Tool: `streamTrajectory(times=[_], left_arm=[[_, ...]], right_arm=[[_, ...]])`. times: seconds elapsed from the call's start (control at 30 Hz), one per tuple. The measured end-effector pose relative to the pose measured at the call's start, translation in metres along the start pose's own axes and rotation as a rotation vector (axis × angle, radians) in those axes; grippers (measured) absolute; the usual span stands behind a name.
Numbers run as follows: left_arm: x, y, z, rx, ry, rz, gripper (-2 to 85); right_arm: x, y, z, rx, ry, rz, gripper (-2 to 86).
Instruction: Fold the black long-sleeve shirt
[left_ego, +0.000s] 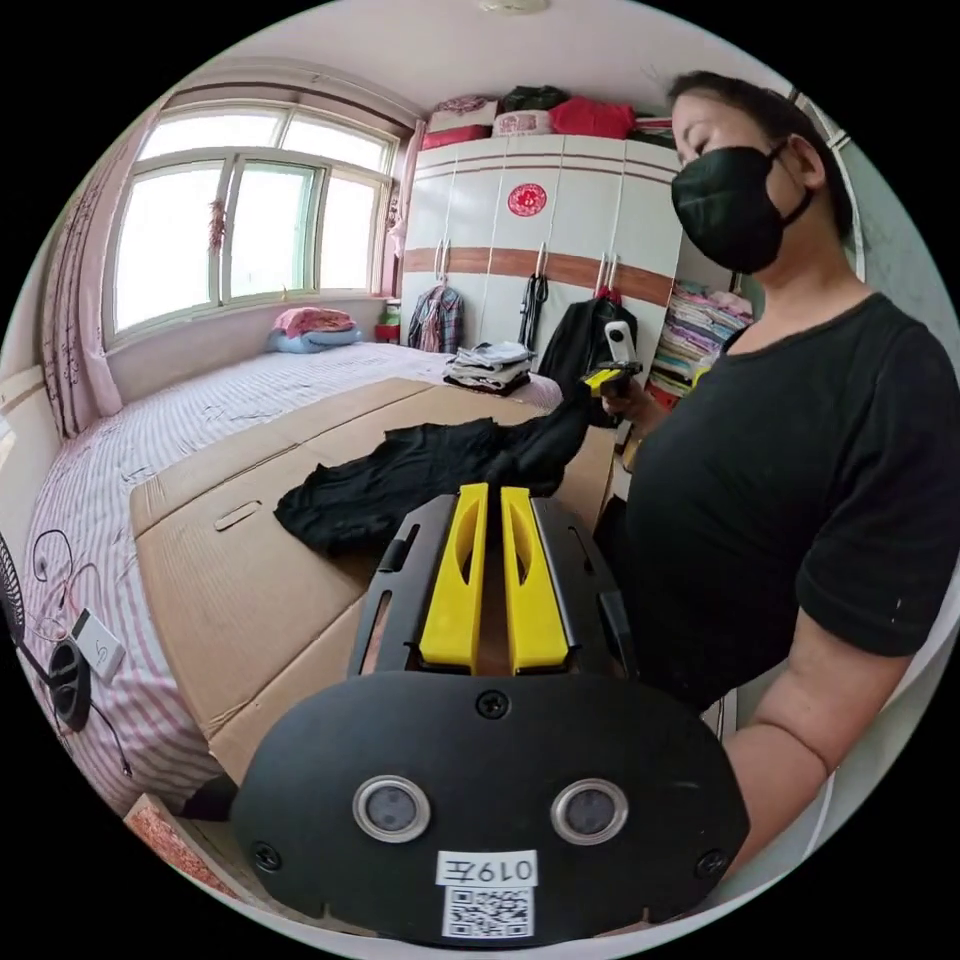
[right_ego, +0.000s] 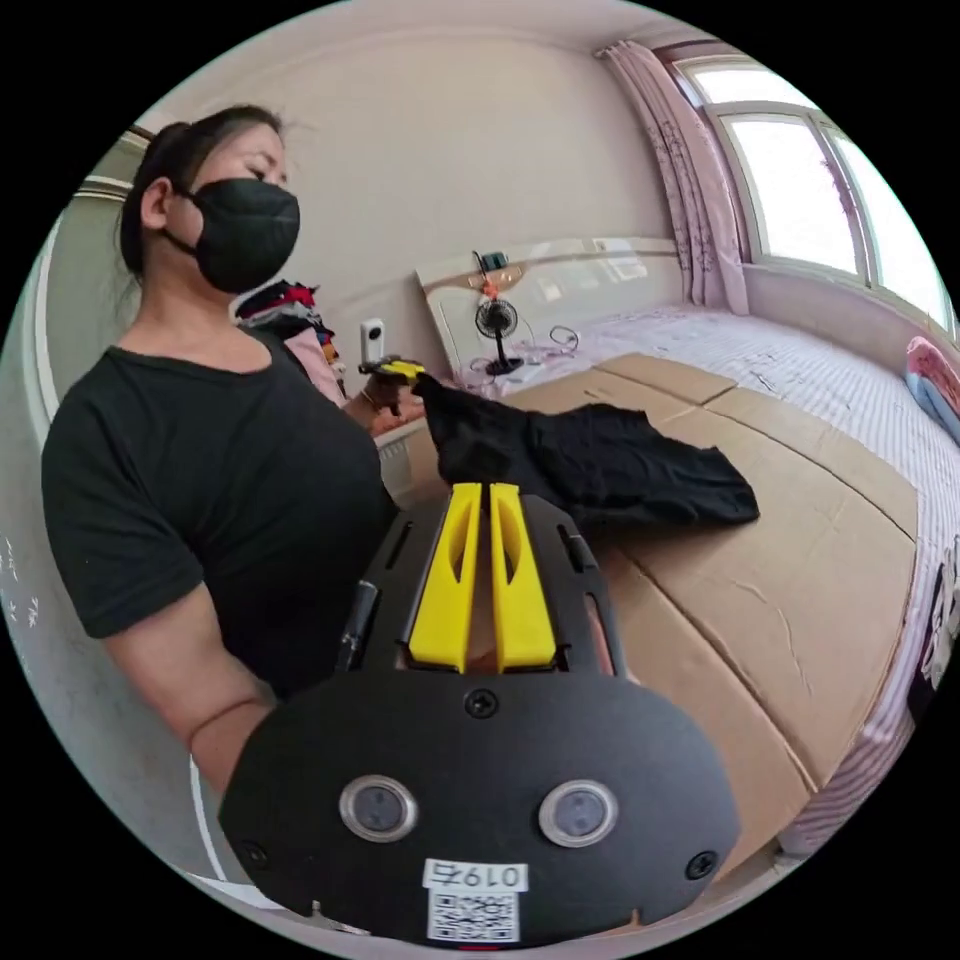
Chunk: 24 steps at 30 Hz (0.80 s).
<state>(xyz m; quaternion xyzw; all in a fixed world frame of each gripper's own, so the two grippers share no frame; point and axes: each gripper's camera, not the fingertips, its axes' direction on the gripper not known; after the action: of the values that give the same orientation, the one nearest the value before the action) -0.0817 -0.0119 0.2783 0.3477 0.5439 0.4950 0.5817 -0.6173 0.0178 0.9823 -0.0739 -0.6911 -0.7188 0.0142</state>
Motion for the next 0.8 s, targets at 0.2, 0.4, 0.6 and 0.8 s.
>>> streamTrajectory(times=[0.2, 0.4, 0.6, 0.8], left_arm=[[-0.043, 0.018, 0.036, -0.094, -0.032, -0.193, 1.0], [-0.054, -0.043, 0.104, -0.157, -0.149, -0.104, 1.8], [-0.053, -0.074, 0.195, -0.272, -0.124, -0.039, 5.8], [-0.044, -0.082, 0.244, -0.385, -0.188, 0.044, 9.6]], right_arm=[[0.04, 0.005, -0.001, 0.015, 0.122, 0.263, -0.3], [0.033, -0.081, 0.081, 0.028, 0.173, 0.139, 1.2], [0.041, -0.136, 0.194, -0.277, 0.262, 0.087, 5.4], [0.06, -0.123, 0.194, -0.372, 0.391, 0.18, 10.7]])
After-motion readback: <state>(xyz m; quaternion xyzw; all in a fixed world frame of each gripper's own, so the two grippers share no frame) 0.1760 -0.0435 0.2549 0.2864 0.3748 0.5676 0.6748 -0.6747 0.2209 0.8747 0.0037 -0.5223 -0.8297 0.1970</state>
